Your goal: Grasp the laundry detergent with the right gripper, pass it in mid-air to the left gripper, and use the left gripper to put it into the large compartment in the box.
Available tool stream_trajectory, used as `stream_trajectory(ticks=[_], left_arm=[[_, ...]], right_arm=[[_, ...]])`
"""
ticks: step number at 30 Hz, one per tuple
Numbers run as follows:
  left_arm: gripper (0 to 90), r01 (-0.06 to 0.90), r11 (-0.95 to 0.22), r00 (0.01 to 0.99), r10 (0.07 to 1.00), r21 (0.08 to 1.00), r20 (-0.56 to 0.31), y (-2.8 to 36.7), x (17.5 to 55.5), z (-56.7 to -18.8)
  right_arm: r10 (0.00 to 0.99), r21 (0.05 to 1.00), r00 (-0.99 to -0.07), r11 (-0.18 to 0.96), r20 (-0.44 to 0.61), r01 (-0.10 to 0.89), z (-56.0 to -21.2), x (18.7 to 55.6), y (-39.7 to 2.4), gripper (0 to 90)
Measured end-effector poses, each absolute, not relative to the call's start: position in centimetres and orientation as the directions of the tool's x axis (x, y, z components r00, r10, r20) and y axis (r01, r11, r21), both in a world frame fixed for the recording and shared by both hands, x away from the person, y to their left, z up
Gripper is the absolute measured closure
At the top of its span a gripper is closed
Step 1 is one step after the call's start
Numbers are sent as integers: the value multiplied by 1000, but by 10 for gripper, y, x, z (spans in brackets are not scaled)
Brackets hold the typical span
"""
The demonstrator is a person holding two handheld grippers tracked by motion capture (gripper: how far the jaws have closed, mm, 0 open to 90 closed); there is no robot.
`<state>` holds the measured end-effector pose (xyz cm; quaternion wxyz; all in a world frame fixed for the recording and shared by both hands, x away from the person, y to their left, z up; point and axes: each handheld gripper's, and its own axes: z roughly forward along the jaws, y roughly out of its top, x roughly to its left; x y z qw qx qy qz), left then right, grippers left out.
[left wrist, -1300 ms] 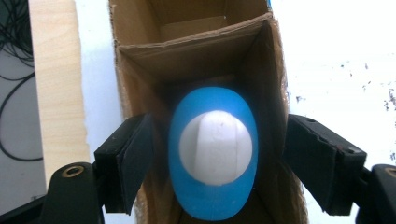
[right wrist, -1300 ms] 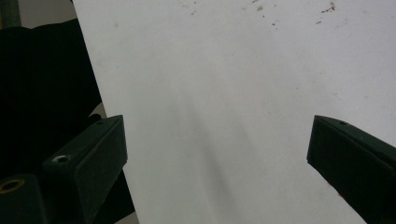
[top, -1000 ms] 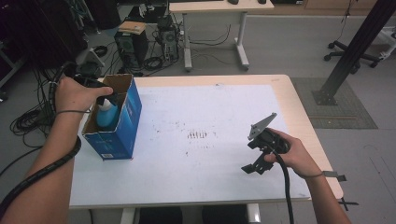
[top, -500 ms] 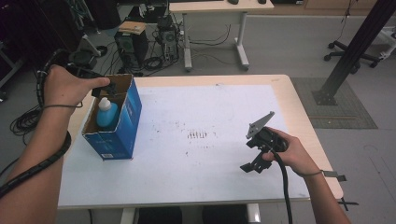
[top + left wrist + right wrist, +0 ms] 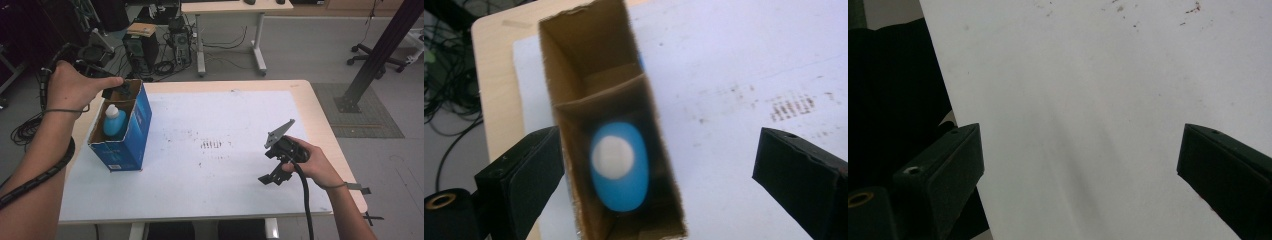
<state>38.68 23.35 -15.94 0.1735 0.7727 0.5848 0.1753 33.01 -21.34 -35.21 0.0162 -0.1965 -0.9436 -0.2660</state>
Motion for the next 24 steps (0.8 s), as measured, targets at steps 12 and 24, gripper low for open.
stream_trajectory(ticks=[12, 24], left_arm=[[57, 807, -330, 365, 931, 490, 26, 211, 381, -166], [52, 760, -453, 521, 853, 467, -20, 176, 370, -197]], right_arm=[[392, 489, -910, 773, 132, 404, -349, 338, -218, 47], [423, 487, -897, 761, 129, 428, -341, 346, -221, 46]])
